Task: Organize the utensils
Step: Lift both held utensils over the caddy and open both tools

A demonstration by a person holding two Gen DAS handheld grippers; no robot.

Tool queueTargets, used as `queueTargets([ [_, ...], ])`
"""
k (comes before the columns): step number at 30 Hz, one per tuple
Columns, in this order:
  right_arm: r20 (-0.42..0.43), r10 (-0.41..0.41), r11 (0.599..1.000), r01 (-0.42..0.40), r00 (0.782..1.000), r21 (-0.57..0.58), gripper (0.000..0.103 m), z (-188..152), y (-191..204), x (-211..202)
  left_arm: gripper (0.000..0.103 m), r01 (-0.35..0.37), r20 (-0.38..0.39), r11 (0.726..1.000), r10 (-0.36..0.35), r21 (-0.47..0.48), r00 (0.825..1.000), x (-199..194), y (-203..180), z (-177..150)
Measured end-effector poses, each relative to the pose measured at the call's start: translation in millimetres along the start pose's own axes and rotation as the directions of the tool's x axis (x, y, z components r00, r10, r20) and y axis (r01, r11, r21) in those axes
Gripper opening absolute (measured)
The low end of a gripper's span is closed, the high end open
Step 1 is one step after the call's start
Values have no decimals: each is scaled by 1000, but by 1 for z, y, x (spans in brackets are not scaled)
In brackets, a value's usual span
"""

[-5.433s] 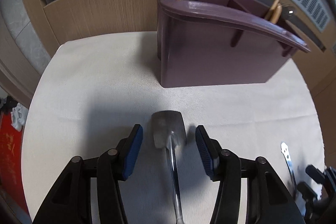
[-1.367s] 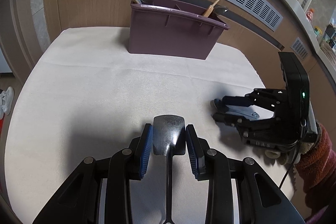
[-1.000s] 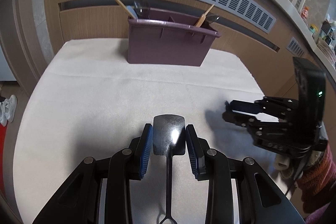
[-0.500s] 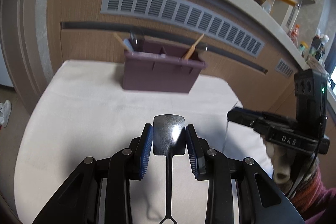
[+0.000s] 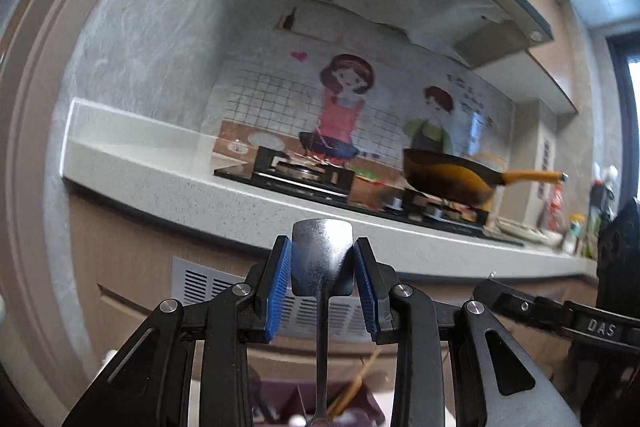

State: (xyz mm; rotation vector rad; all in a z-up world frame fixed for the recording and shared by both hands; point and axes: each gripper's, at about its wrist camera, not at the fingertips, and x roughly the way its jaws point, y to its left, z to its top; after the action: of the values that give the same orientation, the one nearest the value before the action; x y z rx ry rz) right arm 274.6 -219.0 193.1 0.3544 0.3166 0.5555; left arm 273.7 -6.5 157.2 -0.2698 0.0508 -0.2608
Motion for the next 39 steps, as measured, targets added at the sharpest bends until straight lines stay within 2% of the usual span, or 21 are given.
queueTargets([
  [5, -72, -5, 998, 10, 997, 60, 27, -18, -30, 49, 33, -27, -34, 998, 24, -64, 999, 47, 23, -32],
  [8, -98, -40, 997, 46, 994, 68, 27, -32, -47, 76, 33, -44, -43, 998, 41, -54, 998, 62, 25, -48],
  [10, -116, -33, 995, 43, 993, 88, 27, -38, -58, 88, 33, -53, -70, 997, 50, -47, 996, 72, 24, -57],
  [16, -103, -27, 994, 38, 994, 103, 27, -58, -72, 108, 33, -61, -100, 996, 55, -60, 993, 91, 32, -82],
  [20, -114, -21, 998, 28, 993, 63, 29, -75, -71, 116, 33, -73, -130, 997, 71, -13, 989, 97, 29, -100],
  [22, -153, 13, 998, -2, 988, 70, 32, -83, -74, 119, 37, -46, -183, 999, 46, 0, 982, 97, 29, -106],
  [23, -173, 30, 997, -16, 984, 81, 35, -88, -76, 118, 48, -32, -212, 999, 32, 0, 977, 97, 29, -107],
  [24, -179, 29, 996, -13, 983, 87, 43, -91, -78, 114, 54, -22, -235, 1000, 20, -7, 972, 95, 31, -108],
  [25, -177, 14, 996, 2, 984, 90, 45, -94, -78, 110, 60, -16, -251, 1000, 11, -16, 968, 91, 32, -109],
  [30, -170, -91, 993, 102, 981, 61, 45, -104, -71, 73, 60, -64, -307, 998, 61, 3, 950, 48, 32, -106],
  [36, -183, -187, 982, 184, 965, -30, 45, -139, -35, 7, 60, -94, -362, 981, 150, 167, 920, -45, 15, -130],
  [39, -180, -233, 972, 220, 956, -89, 45, -161, -12, -25, 60, -107, -371, 975, 174, 193, 912, -85, 7, -137],
])
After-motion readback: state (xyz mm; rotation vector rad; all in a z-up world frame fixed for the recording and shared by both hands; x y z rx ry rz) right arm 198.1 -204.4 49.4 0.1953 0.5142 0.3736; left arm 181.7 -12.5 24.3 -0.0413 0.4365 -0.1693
